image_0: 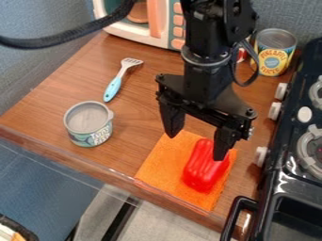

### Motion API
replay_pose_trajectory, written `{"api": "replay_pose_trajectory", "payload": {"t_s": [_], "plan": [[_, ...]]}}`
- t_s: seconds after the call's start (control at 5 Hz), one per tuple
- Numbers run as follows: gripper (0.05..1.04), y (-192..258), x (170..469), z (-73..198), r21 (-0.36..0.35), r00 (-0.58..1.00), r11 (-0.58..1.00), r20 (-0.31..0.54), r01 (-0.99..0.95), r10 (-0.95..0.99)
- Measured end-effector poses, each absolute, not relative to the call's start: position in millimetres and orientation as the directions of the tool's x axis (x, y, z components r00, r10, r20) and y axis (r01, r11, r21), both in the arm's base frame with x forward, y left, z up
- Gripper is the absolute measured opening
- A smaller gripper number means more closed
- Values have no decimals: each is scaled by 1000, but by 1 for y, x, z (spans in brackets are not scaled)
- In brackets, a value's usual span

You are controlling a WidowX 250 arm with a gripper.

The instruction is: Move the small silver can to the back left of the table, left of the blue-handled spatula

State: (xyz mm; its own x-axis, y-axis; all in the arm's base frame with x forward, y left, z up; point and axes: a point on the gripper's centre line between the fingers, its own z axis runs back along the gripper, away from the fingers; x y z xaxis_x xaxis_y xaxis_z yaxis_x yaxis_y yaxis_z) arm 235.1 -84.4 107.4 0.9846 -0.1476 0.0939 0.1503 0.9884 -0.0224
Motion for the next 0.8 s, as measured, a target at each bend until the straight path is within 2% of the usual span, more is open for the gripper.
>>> {"api": "replay_pose_trajectory", "payload": {"t_s": [0.2,0.6,0.8], "plan": [[999,-83,233,102,-18,986,988,72,153,-151],[999,-36,208,105,-18,998,998,40,57,-56],[999,-7,191,102,25,1000,999,9,27,-27]]}}
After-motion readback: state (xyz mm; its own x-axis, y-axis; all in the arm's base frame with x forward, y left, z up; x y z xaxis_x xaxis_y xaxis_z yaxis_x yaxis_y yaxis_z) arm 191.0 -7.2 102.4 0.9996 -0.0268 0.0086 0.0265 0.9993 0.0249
